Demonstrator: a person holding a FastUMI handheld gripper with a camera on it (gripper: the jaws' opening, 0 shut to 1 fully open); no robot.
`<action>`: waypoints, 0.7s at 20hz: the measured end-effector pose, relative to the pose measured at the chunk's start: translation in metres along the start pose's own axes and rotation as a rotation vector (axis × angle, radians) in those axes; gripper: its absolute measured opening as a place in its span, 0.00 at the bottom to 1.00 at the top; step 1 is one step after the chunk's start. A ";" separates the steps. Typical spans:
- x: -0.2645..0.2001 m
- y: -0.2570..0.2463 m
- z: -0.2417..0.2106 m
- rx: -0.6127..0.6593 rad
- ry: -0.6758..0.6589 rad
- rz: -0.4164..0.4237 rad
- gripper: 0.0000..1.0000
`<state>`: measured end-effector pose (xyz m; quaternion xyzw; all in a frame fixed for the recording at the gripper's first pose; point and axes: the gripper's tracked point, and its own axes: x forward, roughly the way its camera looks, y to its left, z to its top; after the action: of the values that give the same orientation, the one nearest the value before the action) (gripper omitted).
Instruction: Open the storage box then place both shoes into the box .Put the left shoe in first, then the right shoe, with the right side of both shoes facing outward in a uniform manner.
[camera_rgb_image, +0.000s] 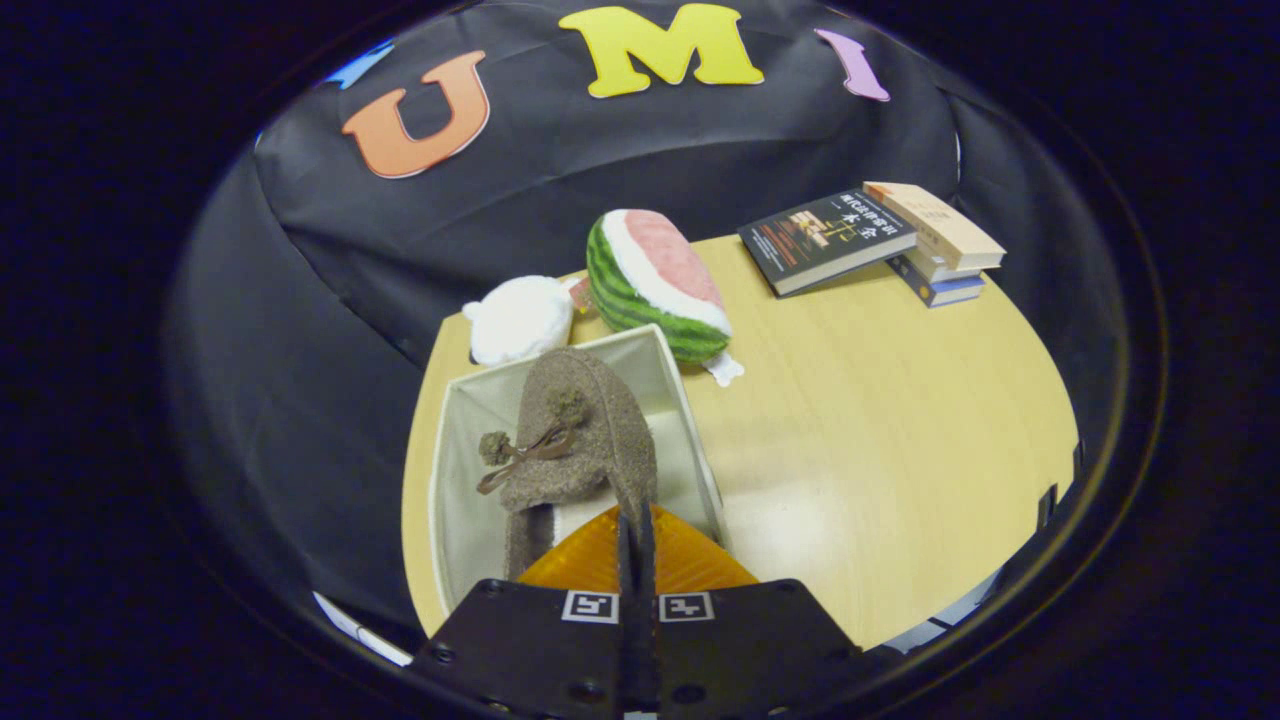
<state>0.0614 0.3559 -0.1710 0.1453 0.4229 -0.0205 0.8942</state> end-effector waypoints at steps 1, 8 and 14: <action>0.004 -0.006 -0.002 -0.010 -0.002 -0.030 0.00; 0.009 -0.006 -0.003 -0.093 -0.045 -0.099 0.12; -0.036 -0.006 0.041 -0.186 -0.253 -0.072 0.56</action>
<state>0.0683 0.3360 -0.1200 0.0427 0.3118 -0.0315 0.9487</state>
